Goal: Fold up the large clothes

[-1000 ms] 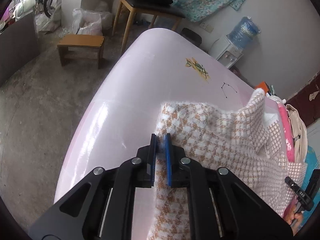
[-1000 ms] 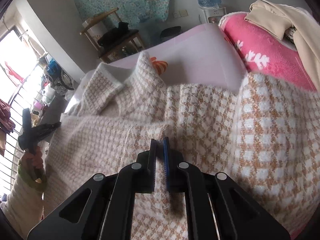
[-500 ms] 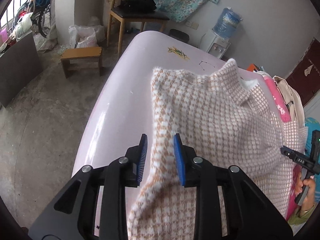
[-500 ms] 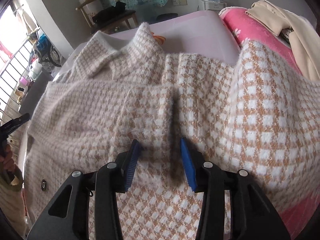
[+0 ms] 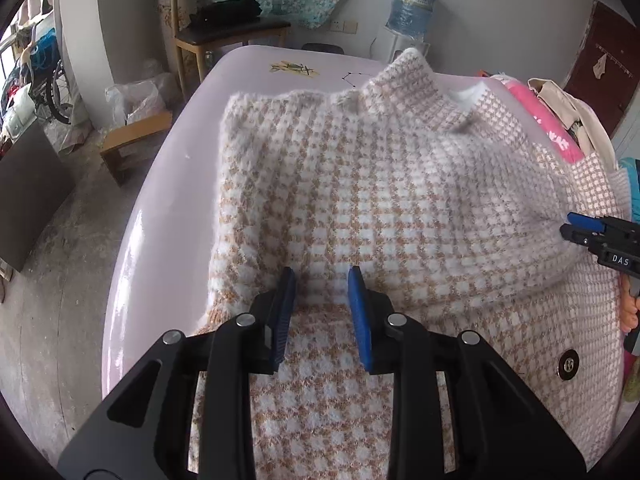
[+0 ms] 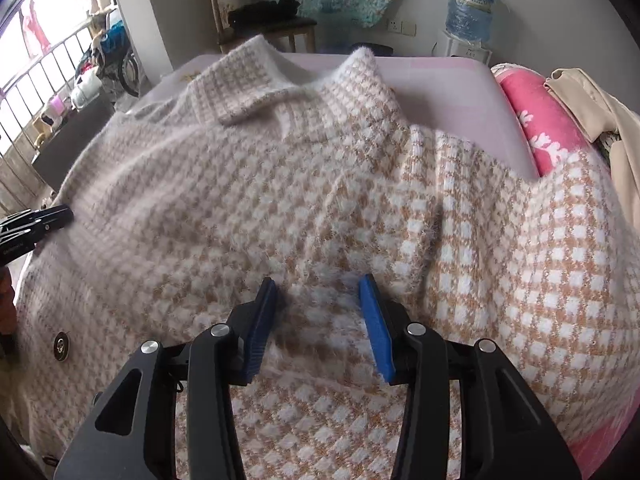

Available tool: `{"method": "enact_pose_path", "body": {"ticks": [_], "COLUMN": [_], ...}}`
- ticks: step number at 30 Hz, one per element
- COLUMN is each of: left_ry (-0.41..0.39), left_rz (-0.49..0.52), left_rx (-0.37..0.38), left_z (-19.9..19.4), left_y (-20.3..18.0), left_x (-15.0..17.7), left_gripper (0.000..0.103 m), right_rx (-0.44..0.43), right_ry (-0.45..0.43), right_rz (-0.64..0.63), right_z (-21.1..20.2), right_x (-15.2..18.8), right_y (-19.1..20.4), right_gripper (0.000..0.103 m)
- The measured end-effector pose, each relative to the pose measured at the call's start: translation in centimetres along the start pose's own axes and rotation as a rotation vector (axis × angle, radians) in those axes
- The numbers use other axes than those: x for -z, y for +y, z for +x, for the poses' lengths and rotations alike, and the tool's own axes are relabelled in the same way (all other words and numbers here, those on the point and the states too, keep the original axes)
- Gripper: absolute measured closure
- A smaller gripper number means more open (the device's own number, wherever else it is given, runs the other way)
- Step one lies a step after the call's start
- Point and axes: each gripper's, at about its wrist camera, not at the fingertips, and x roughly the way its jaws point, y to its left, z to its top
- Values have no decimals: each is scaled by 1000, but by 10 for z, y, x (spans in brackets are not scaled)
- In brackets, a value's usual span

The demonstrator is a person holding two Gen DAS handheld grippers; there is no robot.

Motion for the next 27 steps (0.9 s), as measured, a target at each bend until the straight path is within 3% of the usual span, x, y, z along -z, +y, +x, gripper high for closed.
{"method": "enact_pose_path", "body": {"ticks": [3, 6, 9, 12, 13, 19, 22, 23, 25, 27], "left_ry": [-18, -68, -29, 56, 10, -7, -65, -75, -52, -8], "left_rz": [42, 90, 78, 52, 47, -1, 25, 47, 105, 131], "left_rx": [-4, 8, 41, -47, -52, -92, -26, -2, 54, 56], "left_z": [-16, -26, 2, 52, 52, 48, 23, 17, 17, 30], "left_y": [-2, -11, -19, -11, -8, -1, -12, -20, -42, -59], "left_x": [-12, -34, -58, -72, -76, -94, -91, -89, -86, -82], "left_gripper": [75, 67, 66, 67, 68, 68, 68, 64, 55, 46], "right_rx": [9, -12, -20, 0, 0, 33, -30, -47, -49, -51], "right_ry": [1, -37, -28, -17, -26, -26, -79, -86, -85, -50], "right_rz": [-7, -52, -37, -20, -22, 12, 25, 14, -16, -22], "right_z": [-9, -12, 6, 23, 25, 24, 8, 7, 13, 31], "right_x": [-11, -24, -33, -35, -36, -47, -51, -54, -59, -63], "right_y": [5, 17, 18, 11, 9, 4, 13, 18, 31, 38], "right_gripper": [61, 61, 61, 61, 61, 61, 61, 61, 61, 61]}}
